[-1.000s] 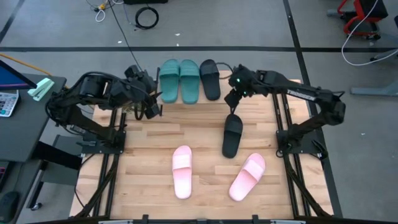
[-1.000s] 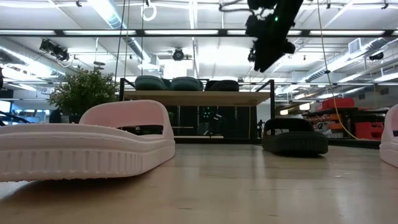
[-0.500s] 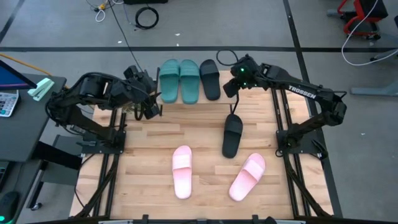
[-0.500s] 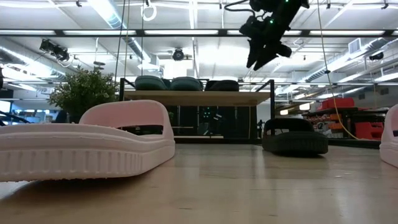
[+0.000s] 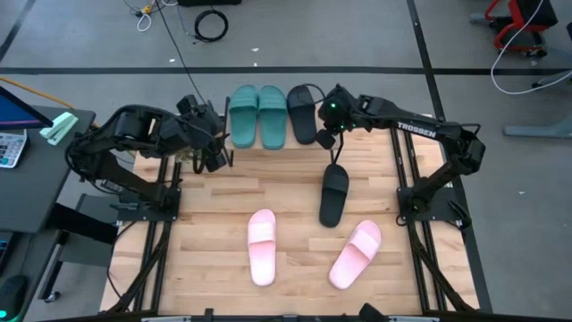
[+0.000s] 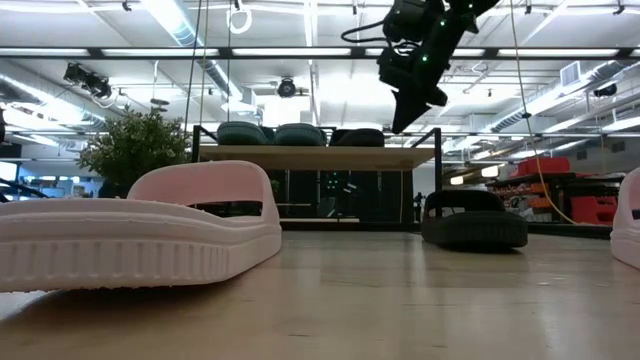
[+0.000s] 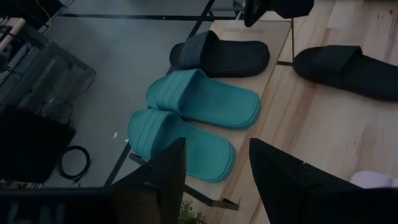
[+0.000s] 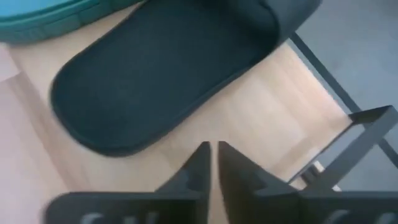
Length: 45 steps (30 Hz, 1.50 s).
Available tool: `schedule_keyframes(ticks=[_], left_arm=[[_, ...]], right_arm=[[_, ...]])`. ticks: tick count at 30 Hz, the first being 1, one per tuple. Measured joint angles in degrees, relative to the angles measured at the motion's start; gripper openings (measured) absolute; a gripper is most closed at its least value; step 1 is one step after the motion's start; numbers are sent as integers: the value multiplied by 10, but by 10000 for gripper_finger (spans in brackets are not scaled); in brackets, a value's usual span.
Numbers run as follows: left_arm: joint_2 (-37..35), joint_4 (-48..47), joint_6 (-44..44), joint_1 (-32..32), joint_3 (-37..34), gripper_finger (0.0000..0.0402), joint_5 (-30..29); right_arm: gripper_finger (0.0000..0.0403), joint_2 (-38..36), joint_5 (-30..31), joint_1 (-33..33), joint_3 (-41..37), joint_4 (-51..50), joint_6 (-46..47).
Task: Pick and place slides into the shelf
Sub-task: Put the bottom black slide on the shelf
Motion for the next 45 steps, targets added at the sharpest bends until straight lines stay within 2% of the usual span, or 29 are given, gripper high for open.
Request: schedule_keyframes(ticks=[2, 6, 11, 16, 45], left_arm=[[0, -6, 0, 0, 0, 183, 0], [0, -8, 0, 0, 0, 178, 0], [0, -8, -3, 0, 0, 178, 0], [0, -12, -15, 0, 0, 183, 0], [0, -23, -15, 0, 0, 180, 0]], right_arm=[[8, 2, 1, -4, 0, 4, 11], [11, 6, -12, -4, 0, 7, 57], [6, 38, -12, 3, 0, 9, 60], [3, 48, 14, 3, 0, 43, 68], [0, 73, -12, 19, 0, 91, 86]])
